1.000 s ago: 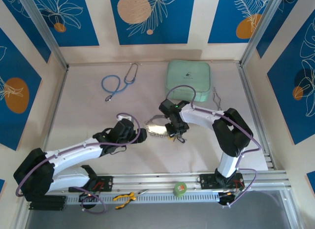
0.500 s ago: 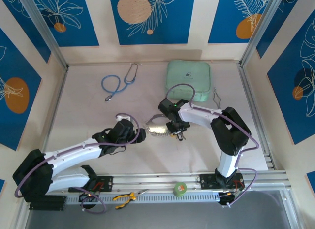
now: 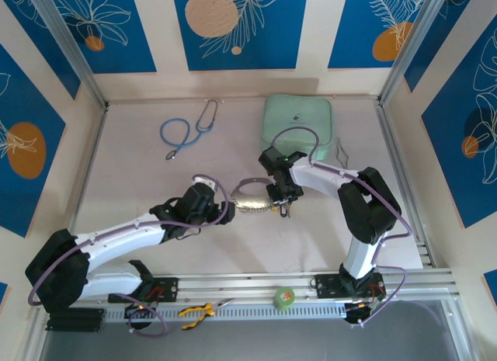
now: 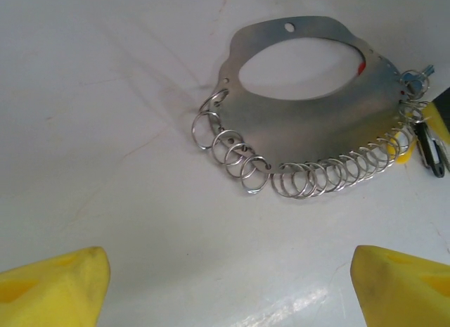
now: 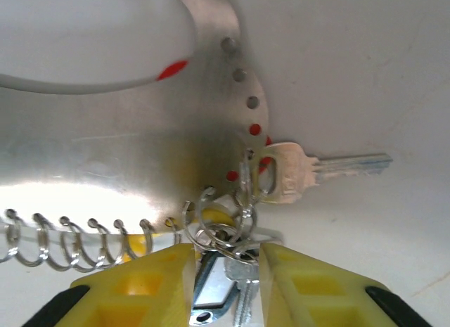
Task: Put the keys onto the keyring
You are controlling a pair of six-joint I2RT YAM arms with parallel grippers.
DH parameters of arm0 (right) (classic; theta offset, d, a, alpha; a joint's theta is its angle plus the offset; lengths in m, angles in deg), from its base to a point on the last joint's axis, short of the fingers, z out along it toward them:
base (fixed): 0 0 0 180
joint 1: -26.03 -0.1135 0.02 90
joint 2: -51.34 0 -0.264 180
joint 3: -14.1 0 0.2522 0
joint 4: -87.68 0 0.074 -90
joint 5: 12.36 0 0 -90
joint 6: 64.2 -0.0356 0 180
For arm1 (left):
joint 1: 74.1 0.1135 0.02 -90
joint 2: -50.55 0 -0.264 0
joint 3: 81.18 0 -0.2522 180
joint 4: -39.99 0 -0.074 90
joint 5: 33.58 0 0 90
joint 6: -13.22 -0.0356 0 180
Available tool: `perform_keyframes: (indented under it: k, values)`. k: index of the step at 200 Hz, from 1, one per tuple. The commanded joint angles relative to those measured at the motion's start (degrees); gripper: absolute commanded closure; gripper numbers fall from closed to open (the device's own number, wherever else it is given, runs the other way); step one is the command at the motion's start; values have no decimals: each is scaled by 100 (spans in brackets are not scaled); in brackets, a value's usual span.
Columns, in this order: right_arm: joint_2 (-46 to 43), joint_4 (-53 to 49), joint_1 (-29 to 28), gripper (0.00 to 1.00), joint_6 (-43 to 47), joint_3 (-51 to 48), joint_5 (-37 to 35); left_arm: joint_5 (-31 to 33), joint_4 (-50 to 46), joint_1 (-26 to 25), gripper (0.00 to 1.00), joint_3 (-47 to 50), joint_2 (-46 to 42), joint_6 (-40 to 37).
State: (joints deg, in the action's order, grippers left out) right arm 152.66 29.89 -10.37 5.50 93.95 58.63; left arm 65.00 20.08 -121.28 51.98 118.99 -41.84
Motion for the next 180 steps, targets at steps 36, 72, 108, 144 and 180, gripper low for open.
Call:
perform_keyframes:
  k: [36, 72, 108, 144, 180]
  values:
    - [35, 186, 51, 68, 87, -34, 264, -225, 270, -57, 12, -77, 74, -171]
    - [56, 72, 88, 68, 96, -16, 36, -181, 294, -52, 11, -58, 5, -212]
    - [-127, 73, 125, 63, 72, -43, 77, -203, 349, -61, 11, -58, 2, -242]
    - [-226, 214, 249, 61, 48, -23, 257, -190, 411, -60, 11, -41, -6, -246]
    - [-59, 330, 401, 64, 65, 126, 256, -182, 457, -55, 11, -23, -45, -242]
